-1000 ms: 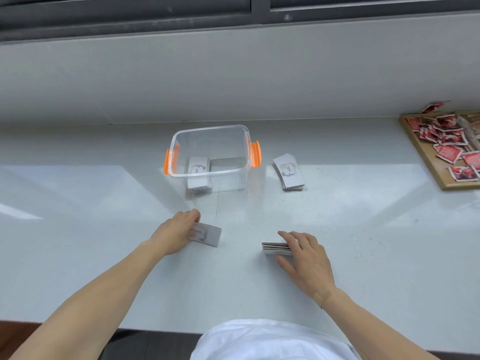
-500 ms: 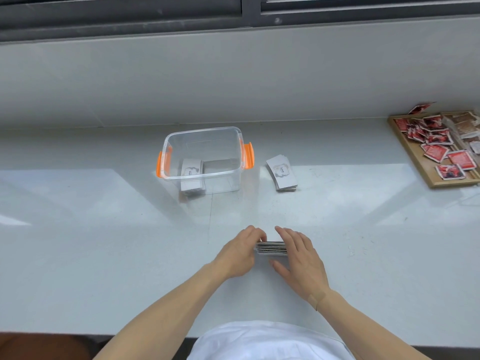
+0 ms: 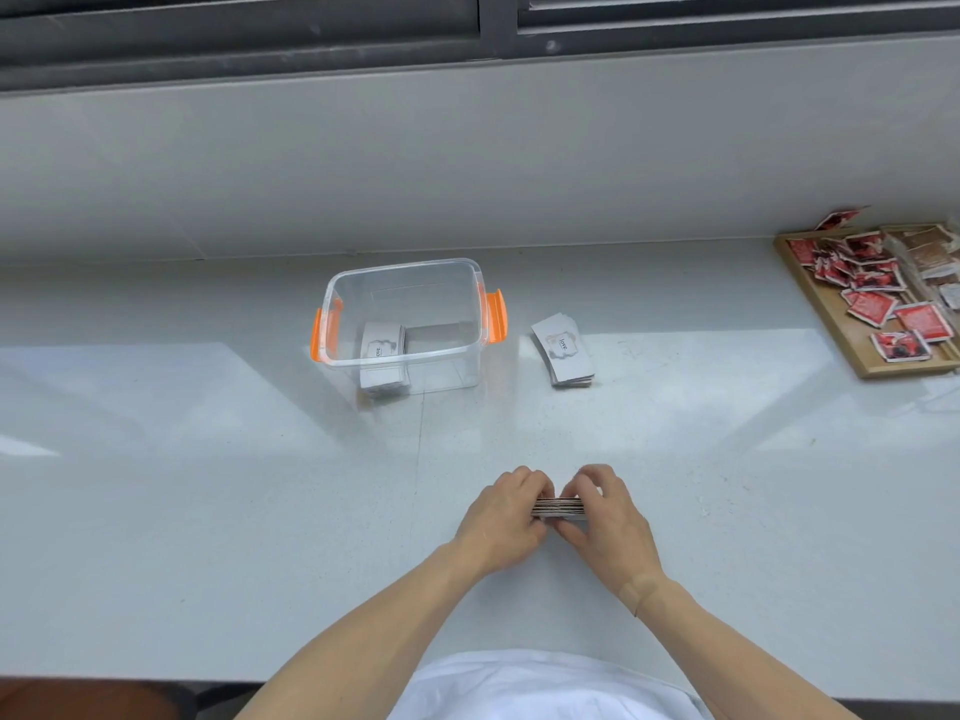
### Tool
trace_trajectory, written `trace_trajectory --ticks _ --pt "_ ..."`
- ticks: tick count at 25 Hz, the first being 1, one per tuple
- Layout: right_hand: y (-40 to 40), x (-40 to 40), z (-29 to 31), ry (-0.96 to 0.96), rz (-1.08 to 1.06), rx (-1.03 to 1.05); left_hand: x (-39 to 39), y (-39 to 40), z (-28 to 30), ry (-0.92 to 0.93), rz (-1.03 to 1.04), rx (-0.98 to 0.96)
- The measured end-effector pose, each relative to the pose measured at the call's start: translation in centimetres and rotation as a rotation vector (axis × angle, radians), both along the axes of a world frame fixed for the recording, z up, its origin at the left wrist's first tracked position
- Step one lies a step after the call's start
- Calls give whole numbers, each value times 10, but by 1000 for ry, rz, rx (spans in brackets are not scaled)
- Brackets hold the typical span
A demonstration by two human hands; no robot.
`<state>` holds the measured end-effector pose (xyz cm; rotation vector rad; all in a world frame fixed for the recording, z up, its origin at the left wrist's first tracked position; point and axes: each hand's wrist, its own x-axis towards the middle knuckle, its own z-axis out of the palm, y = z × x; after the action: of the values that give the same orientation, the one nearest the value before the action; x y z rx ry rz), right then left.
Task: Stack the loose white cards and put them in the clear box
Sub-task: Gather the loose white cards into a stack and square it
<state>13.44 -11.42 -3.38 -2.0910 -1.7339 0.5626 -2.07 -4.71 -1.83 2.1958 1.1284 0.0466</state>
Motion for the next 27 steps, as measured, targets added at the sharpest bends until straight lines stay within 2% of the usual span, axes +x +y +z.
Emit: trace_trajectory --ticks 2,4,7,12,16,21,27 --pt "2 4 2 -155 63 -16 -3 -4 -3 56 4 43" --pt "2 6 3 -216 78 -42 -2 -6 -6 96 16 68" --pt "3 6 5 -200 101 -22 -1 -3 -5 112 15 85" --pt "7 7 15 -232 97 119 1 5 -1 13 59 178" --pt "0 0 10 -244 73 19 2 2 -5 133 -27 196" --pt "1 -6 18 -253 56 36 -4 8 -5 86 -18 241" --pt "-6 -16 7 -249 15 -118 -17 8 -14 135 -124 236"
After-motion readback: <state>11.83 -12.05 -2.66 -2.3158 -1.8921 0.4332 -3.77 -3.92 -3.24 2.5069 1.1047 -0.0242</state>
